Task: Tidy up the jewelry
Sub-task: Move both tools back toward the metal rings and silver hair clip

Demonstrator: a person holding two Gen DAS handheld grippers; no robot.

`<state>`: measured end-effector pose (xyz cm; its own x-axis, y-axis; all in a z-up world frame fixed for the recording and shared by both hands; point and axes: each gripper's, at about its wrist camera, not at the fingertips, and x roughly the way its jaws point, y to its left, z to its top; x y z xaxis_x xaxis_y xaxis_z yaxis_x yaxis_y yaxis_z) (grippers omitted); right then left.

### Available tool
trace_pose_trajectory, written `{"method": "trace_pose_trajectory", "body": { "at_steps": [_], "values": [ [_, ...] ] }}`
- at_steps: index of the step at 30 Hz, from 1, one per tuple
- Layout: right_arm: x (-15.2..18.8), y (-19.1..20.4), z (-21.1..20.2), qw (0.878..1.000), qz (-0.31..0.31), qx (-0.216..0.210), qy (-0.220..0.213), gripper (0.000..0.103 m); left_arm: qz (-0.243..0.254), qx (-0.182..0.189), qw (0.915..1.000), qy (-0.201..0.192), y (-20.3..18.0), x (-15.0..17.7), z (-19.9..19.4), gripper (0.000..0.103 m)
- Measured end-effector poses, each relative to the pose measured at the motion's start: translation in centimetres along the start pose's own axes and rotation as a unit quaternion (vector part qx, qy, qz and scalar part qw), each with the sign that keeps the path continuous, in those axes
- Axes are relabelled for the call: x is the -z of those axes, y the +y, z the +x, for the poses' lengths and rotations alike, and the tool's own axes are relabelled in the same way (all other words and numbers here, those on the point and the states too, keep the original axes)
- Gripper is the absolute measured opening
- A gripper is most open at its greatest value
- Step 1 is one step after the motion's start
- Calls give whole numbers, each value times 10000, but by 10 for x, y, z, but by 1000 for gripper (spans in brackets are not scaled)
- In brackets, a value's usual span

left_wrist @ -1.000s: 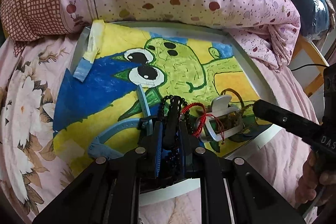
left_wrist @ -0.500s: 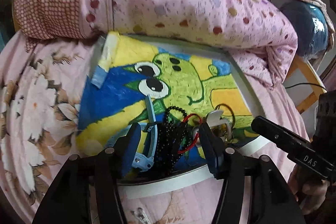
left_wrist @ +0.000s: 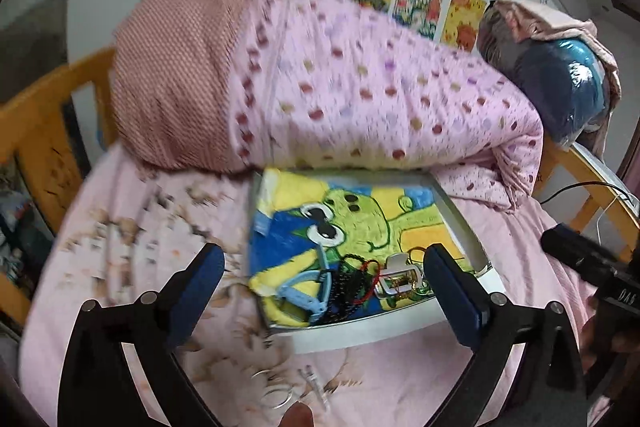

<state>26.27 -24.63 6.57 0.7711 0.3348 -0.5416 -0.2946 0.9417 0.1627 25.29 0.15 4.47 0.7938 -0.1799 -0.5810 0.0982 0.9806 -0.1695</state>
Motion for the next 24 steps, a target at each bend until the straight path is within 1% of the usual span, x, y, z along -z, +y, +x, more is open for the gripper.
{"method": "trace_pose_trajectory", "body": {
  "at_steps": [5,8,11,14,17,24],
  "values": [
    [4,29,-45,9975,-565,171,-381,103,-7,-248,9990,-363,8,15,-53,101],
    [13,45,-63,9947,-870,141,-534,103,-6,-335,9984,-445,17,27,-76,101],
    [24,57,-72,9916,-1110,175,-637,103,26,-418,9980,-481,24,39,-94,101],
    [35,63,-73,9912,-1171,127,-612,103,56,-510,9974,-501,31,55,-108,101],
    [48,69,-71,9907,-1219,133,-582,103,54,-602,9974,-402,41,70,-114,101],
    [82,74,-51,9923,-1222,95,-183,103,67,-638,9979,-71,60,97,-113,101]
  ]
}}
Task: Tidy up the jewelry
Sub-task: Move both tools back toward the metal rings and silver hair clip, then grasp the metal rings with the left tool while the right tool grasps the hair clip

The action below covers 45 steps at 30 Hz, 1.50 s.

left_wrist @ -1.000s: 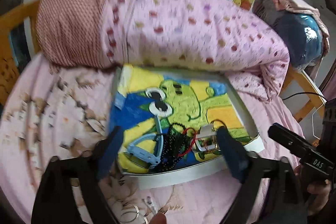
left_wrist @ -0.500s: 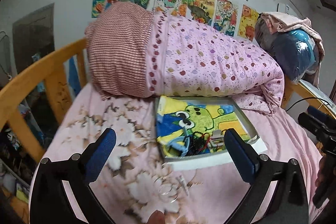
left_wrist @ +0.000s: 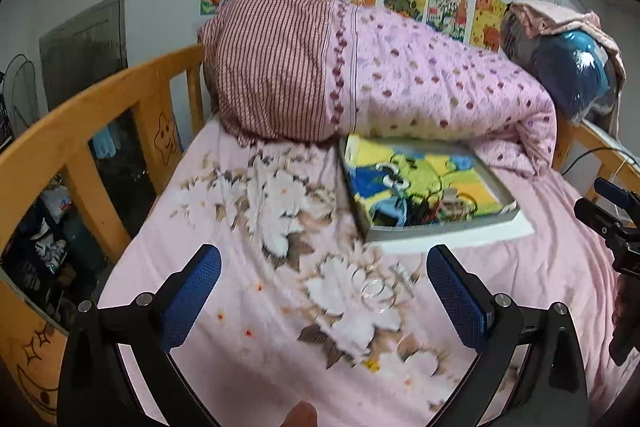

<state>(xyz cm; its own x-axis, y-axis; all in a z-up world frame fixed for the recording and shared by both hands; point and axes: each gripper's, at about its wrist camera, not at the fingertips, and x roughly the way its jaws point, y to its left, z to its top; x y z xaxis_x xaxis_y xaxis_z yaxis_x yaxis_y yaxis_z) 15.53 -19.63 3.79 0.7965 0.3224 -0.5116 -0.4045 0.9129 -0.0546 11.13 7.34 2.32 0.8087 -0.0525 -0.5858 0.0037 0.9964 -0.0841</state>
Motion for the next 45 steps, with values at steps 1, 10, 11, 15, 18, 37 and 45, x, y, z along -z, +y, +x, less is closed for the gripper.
{"method": "trace_pose_trajectory", "body": {
  "at_steps": [1,10,11,15,18,37,45],
  "values": [
    [5,1,4,10000,19,-14,89,103,11,13,10000,45,2,4,1,101],
    [44,15,44,9957,-84,-356,847,103,497,204,9959,731,1,32,41,101],
    [48,16,49,9948,-108,-412,923,103,519,254,9949,823,1,35,46,101],
    [60,17,69,9895,-208,-728,1233,103,654,460,9905,1120,-1,42,65,101],
    [62,15,85,9850,-226,-951,1422,103,826,587,9871,1236,-4,47,77,101],
    [44,28,172,9642,-123,-1665,2060,75,1099,1533,9739,1265,-1,47,142,44],
    [47,41,189,9578,-204,-1851,2191,52,781,2051,9658,1379,4,39,157,23]
  ]
}}
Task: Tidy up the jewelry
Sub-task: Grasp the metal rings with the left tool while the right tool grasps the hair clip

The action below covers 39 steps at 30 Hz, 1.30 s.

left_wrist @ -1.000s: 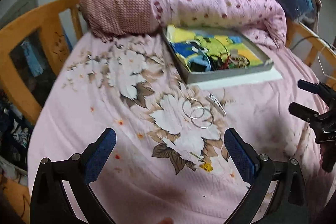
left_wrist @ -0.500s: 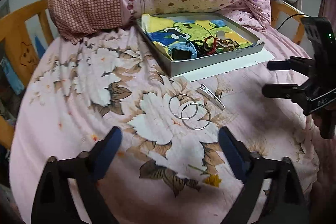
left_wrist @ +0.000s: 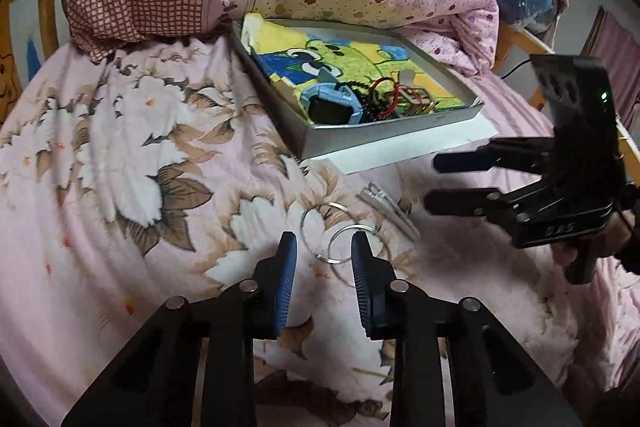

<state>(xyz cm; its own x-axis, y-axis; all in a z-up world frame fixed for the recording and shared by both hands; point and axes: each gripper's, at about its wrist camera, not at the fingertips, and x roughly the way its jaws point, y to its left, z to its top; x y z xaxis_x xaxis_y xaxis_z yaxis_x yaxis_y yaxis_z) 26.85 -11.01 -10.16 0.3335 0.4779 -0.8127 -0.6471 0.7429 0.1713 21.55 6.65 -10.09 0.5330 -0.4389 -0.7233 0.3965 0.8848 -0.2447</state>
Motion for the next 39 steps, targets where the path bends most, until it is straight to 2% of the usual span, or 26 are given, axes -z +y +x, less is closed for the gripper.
{"method": "trace_pose_trajectory", "body": {
  "at_steps": [4,10,26,31,39],
  "values": [
    [0,2,5,9999,-17,-98,43,49,-18,149,9998,145,1,-2,8,22],
    [2,7,12,9997,-113,-135,144,44,-67,74,9989,451,6,0,24,22],
    [-1,16,31,9976,-516,311,342,33,-248,-180,9977,605,11,-13,39,16],
    [-3,14,33,9977,-468,384,301,25,-254,-288,9973,633,14,-16,44,8],
    [-2,13,35,9985,-327,382,220,22,-233,-290,9971,667,15,-15,44,1]
  ]
}}
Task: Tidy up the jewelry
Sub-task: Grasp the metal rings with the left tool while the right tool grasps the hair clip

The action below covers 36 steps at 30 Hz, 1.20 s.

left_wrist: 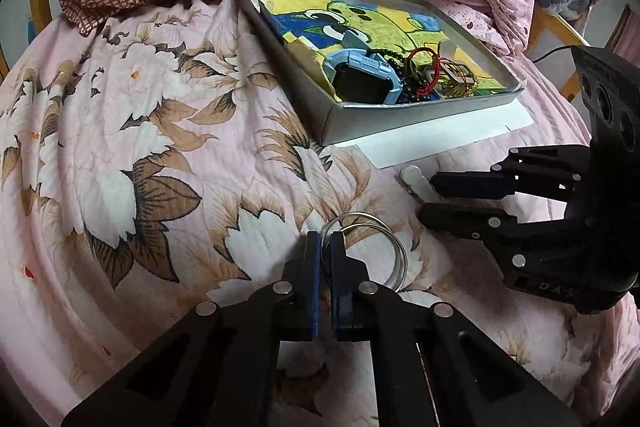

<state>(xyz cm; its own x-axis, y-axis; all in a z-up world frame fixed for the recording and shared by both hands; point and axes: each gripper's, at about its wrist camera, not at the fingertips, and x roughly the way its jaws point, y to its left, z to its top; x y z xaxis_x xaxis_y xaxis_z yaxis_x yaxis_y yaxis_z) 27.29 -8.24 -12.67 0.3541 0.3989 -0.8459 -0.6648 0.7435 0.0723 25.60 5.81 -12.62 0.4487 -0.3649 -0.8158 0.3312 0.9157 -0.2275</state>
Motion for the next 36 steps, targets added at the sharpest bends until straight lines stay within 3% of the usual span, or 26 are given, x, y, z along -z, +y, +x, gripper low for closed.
{"method": "trace_pose_trajectory", "body": {
  "at_steps": [7,16,21,32,34,36],
  "values": [
    [0,-3,-1,9999,126,-92,1,22,-208,324,9989,250,5,-2,-2,1],
    [3,-4,-3,10000,86,-28,-6,22,37,319,9984,457,1,-1,-5,3],
    [3,-5,-3,9999,98,-36,-14,22,25,500,9975,498,1,0,-5,13],
    [5,-1,-4,10000,18,64,-63,22,496,111,9979,399,-15,5,-3,14],
    [7,-1,-5,9999,11,75,-75,19,638,-11,9973,363,-20,7,-3,13],
    [9,0,-6,9999,2,77,-80,12,772,-196,9963,315,-25,9,-3,7]
  ]
}}
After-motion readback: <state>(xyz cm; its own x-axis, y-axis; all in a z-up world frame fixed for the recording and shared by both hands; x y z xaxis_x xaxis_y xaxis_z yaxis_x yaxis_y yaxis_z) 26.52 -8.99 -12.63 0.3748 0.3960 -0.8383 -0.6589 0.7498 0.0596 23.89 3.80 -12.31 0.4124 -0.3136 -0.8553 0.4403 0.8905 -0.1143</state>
